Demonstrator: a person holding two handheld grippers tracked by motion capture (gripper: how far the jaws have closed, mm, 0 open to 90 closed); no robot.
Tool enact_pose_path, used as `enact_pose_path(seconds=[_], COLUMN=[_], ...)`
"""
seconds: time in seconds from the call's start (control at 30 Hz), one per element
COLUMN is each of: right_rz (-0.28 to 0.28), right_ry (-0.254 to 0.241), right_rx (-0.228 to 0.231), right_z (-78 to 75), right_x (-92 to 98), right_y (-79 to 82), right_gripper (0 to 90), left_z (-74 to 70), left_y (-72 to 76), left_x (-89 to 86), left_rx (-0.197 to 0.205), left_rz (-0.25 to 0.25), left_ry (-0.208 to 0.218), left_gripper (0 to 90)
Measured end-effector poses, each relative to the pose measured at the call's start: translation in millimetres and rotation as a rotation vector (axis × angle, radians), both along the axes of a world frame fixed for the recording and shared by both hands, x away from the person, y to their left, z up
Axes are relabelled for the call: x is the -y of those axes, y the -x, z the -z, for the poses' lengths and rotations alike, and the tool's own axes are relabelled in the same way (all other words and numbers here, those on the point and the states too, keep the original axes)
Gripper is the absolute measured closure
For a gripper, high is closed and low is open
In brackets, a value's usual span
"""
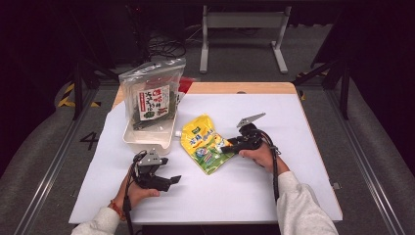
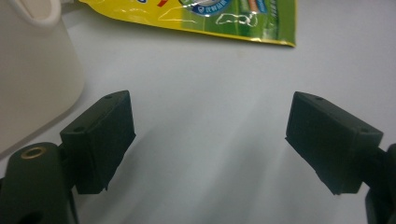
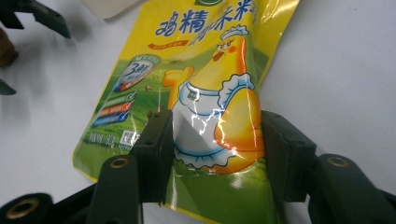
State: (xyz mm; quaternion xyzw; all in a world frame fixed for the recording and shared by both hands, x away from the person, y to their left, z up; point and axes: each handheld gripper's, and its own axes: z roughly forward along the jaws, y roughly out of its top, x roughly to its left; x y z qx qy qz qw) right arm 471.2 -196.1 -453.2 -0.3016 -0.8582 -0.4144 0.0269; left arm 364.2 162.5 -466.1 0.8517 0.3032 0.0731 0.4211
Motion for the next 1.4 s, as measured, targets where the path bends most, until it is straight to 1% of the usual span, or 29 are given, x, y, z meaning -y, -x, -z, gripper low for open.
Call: enact_pose_path(seconds=[0.03, 0.07, 0.13, 0.17, 0.2, 0.23, 0.27, 0.3, 0.33, 0.37, 0.43, 0.5, 0.53, 0.57, 0.6, 0.63, 0.77, 0.83, 0.87, 0.97, 1.0, 1.07, 1.1, 1.13, 1.17, 1.2, 1.23, 1.3, 1.4], right_rz=[0.0, -0.001, -0.025, -0.039, -0.039, -0.048, -0.05, -0.053, -0.047, -0.029, -0.021, -0.015, -0.017, -0.018, -0.018, -0.034, -0.053, -0.073, -0.08, -0.094, -0.096, -0.103, -0.103, -0.106, -0.105, -0.106, -0.108, -0.107, -0.112], right_ry=[-0.009, -0.015, -0.025, -0.029, -0.029, -0.024, -0.015, -0.009, -0.007, -0.01, -0.027, -0.031, -0.027, -0.022, -0.022, 0.002, 0.008, 0.023, 0.03, 0.037, 0.031, 0.017, 0.017, 0.014, 0.009, 0.007, 0.001, -0.009, -0.031], right_rx=[-0.003, -0.002, -0.002, -0.007, -0.007, -0.006, 0.001, 0.003, 0.01, 0.011, 0.002, -0.002, 0.001, 0.001, 0.001, 0.012, 0.026, 0.05, 0.064, 0.104, 0.114, 0.151, 0.151, 0.17, 0.202, 0.213, 0.235, 0.25, 0.272], right_z=[1.1, 1.7, 2.9, 3.3, 3.3, 2.9, 2.1, 1.7, 1.8, 2.2, 3.4, 3.8, 3.7, 3.3, 3.3, 1.6, 0.1, -2.3, -3.3, -4.4, -4.0, -2.7, -2.7, -2.6, -1.5, -1.3, -1.2, -0.4, 0.4], right_x=[0.2, 0.2, -1.3, -2.8, -2.8, -5.4, -8.0, -9.8, -11.0, -11.8, -12.8, -14.5, -15.5, -17.4, -17.4, -20.7, -20.5, -21.9, -22.7, -23.8, -23.5, -22.3, -22.3, -21.9, -21.5, -21.4, -20.8, -20.0, -17.8], right_y=[0.9, 1.7, 4.3, 5.5, 5.5, 7.2, 8.2, 9.0, 8.8, 8.3, 7.8, 7.9, 8.0, 8.4, 8.4, 9.4, 10.9, 13.5, 14.9, 21.2, 22.8, 29.0, 29.0, 31.8, 37.2, 39.0, 42.0, 45.9, 51.3], right_gripper=[49.9, 50.1, 48.9, 47.4, 47.4, 44.8, 41.3, 39.5, 35.2, 33.5, 32.0, 31.1, 31.6, 35.1, 35.1, 43.7, 54.1, 59.3, 61.1, 64.5, 65.8, 67.9, 67.9, 68.5, 69.1, 69.3, 69.7, 70.0, 70.2], left_z=[-0.8, -1.2, -1.2, -1.6, -1.6, -1.5, -1.6, -1.4, -1.3, -1.8, -2.2, -1.9, -1.2, -0.6, -0.6, 0.1, 1.0, 1.4, 1.3, 0.9, 0.9, 0.1, 0.1, -0.3, -0.5, -0.5, -0.2, 0.8, 0.5], left_y=[-3.9, -5.8, -7.3, -7.2, -7.2, -6.9, -6.5, -6.4, -6.3, -5.9, -6.1, -6.2, -6.8, -6.8, -6.8, -7.6, -8.3, -8.9, -9.4, -9.1, -9.1, -11.7, -11.7, -12.7, -14.4, -15.7, -16.6, -20.1, -22.3], left_x=[2.8, 4.6, 7.3, 8.2, 8.2, 9.1, 9.3, 8.9, 8.8, 8.4, 6.5, 5.5, 4.9, 5.2, 5.2, 6.0, 7.3, 7.5, 7.3, 7.9, 7.9, 9.3, 9.3, 10.2, 11.8, 13.0, 13.8, 15.1, 18.9], left_rx=[-0.003, -0.018, -0.028, -0.029, -0.029, -0.021, -0.022, -0.025, -0.024, -0.016, -0.013, -0.016, -0.023, -0.028, -0.028, -0.033, -0.033, -0.045, -0.043, -0.045, -0.045, -0.047, -0.047, -0.053, -0.057, -0.059, -0.062, -0.072, -0.098], left_rz=[-0.012, -0.015, -0.009, 0.0, 0.0, 0.003, 0.004, 0.008, 0.009, 0.011, 0.009, 0.008, 0.012, 0.009, 0.009, 0.003, 0.007, 0.002, 0.003, 0.005, 0.005, 0.007, 0.007, 0.008, 0.009, 0.011, 0.011, 0.016, 0.012], left_ry=[0.004, 0.013, 0.027, 0.024, 0.024, 0.015, 0.008, 0.013, 0.013, -0.002, 0.007, 0.006, 0.009, 0.009, 0.009, 0.01, 0.004, 0.02, 0.02, 0.021, 0.021, 0.03, 0.03, 0.034, 0.039, 0.036, 0.036, 0.039, 0.064], left_gripper=[16.1, 16.1, 16.0, 16.1, 16.1, 16.1, 16.1, 16.0, 16.1, 16.1, 16.1, 16.3, 16.2, 16.3, 16.3, 16.2, 16.2, 16.0, 16.1, 16.0, 16.0, 16.0, 16.0, 16.0, 15.9, 15.8, 15.8, 15.6, 15.0])
